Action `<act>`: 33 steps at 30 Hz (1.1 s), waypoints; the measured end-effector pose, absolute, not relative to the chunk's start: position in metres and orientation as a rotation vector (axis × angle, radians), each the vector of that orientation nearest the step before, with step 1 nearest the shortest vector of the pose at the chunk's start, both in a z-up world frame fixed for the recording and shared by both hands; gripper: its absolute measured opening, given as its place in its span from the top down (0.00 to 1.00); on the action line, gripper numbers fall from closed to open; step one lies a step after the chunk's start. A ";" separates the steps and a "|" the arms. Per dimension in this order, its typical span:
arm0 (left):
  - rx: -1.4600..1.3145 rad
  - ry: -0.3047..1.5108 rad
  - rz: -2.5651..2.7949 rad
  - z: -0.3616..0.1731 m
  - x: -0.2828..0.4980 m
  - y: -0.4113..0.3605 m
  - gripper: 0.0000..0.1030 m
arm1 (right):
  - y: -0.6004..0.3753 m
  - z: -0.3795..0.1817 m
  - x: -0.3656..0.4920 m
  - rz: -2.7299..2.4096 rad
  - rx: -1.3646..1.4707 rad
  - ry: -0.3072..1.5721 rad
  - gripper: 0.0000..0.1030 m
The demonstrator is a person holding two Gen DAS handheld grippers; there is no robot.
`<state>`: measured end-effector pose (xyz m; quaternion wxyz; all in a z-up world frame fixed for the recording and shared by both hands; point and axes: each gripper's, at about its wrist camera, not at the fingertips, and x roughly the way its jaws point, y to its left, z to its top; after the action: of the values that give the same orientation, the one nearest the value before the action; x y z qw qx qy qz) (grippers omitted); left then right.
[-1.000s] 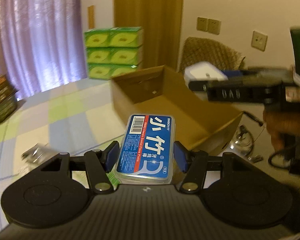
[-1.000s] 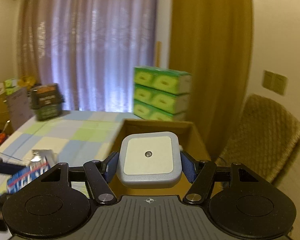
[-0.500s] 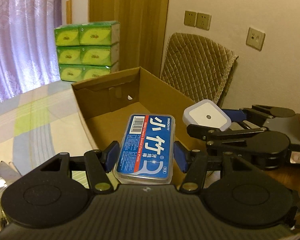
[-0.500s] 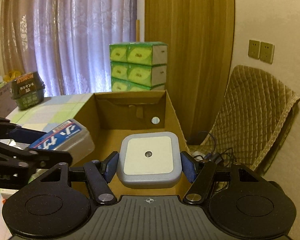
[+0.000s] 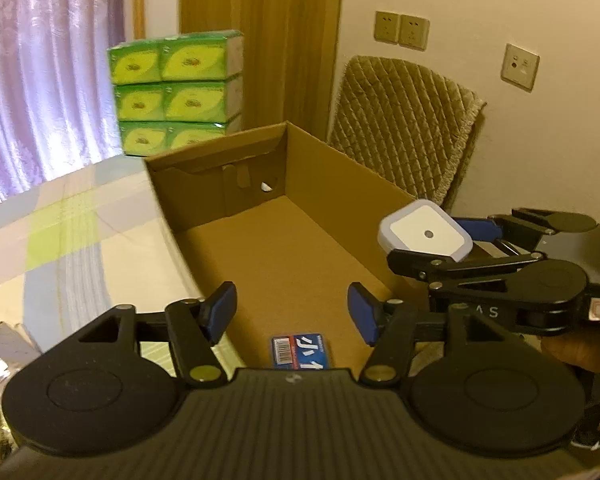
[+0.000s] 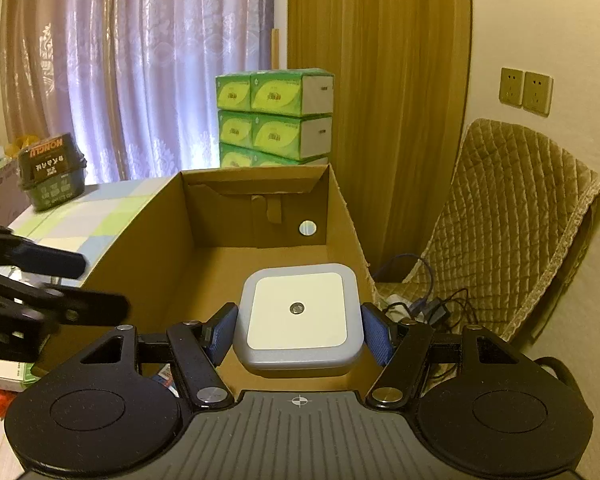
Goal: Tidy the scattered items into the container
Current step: 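Carry both items to the cardboard box while the left tool drops the toothpick box inside, then lower the night light into the cardboard box and open the right tool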
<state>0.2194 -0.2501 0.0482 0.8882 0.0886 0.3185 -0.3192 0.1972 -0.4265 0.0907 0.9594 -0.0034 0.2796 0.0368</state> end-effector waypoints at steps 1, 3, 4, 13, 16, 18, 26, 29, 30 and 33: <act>0.178 0.658 -0.652 0.050 0.217 -0.244 0.36 | -0.426 0.090 0.197 0.075 -0.006 0.568 0.34; 0.168 0.655 -0.627 0.054 0.213 -0.233 0.35 | -0.425 0.090 0.197 0.079 -0.005 0.569 0.34; 0.165 0.653 -0.617 0.055 0.211 -0.228 0.34 | -0.425 0.090 0.197 0.081 -0.005 0.570 0.34; 0.099 0.658 -0.538 0.059 0.204 -0.192 0.29 | -0.412 0.089 0.202 0.106 -0.016 0.578 0.34; 0.100 0.667 -0.522 0.056 0.202 -0.185 0.29 | -0.409 0.089 0.203 0.099 -0.022 0.570 0.34; 0.105 0.667 -0.502 0.054 0.200 -0.178 0.29 | -0.410 0.090 0.202 0.098 -0.017 0.564 0.34; 0.082 0.686 -0.410 0.047 0.181 -0.135 0.24 | -0.409 0.106 0.185 0.099 0.012 0.526 0.34; 0.066 0.697 -0.377 0.044 0.171 -0.116 0.21 | -0.403 0.116 0.177 0.112 0.018 0.512 0.33; 0.062 0.700 -0.365 0.044 0.167 -0.109 0.21 | -0.400 0.120 0.174 0.117 0.021 0.506 0.33; 0.051 0.706 -0.335 0.043 0.158 -0.092 0.21 | -0.389 0.134 0.163 0.133 0.036 0.476 0.06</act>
<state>0.1575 -0.0923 0.0430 0.9243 0.0247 0.3439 -0.1635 0.1630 -0.3891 0.1340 0.9695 0.0180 0.2355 0.0658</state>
